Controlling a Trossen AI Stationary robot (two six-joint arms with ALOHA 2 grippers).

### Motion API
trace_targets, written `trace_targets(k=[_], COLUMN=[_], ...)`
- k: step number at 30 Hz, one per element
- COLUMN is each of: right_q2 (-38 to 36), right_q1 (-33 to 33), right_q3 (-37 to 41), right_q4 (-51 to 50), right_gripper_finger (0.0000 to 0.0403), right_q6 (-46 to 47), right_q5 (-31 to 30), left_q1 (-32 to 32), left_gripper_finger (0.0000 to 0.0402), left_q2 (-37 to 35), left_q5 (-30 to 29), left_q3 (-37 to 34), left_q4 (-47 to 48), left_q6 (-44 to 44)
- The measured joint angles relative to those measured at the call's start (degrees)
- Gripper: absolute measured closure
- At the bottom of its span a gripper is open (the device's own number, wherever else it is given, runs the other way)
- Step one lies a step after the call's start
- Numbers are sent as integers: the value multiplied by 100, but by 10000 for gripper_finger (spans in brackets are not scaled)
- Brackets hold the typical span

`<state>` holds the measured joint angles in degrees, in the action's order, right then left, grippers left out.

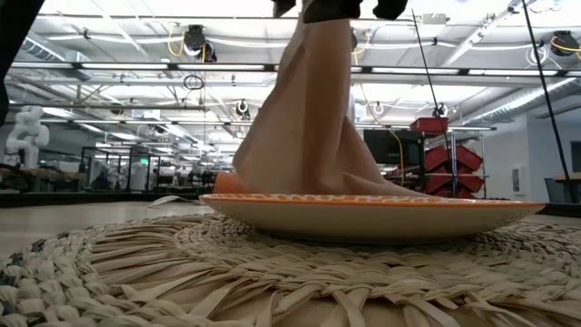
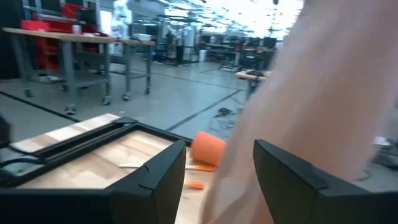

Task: Set table place
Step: Fold the napkin

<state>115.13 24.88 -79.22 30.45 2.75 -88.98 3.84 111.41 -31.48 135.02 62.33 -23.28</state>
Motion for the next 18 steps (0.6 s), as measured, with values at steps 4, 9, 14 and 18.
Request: trace_targets(k=[4, 9, 14, 18], right_q2=[2, 4, 2, 2], right_q1=[32, 33, -10, -10], right_q3=[0, -141, -421, -563], right_q4=[100, 152, 155, 151], right_gripper_finger=[227, 227, 227, 227], right_q6=[-277, -733, -1398, -1546], right_q5=[-97, -106, -78, 388], left_q1=[-11, -7, -51, -160], left_gripper_finger=[402, 401, 402, 402], left_q2=[-94, -301, -479, -657], left_q5=[101, 718, 1377, 1778], left_q3=[-4, 1, -2, -2], left_q4=[580, 1055, 1414, 1533], left_q6=[36, 56, 227, 429])
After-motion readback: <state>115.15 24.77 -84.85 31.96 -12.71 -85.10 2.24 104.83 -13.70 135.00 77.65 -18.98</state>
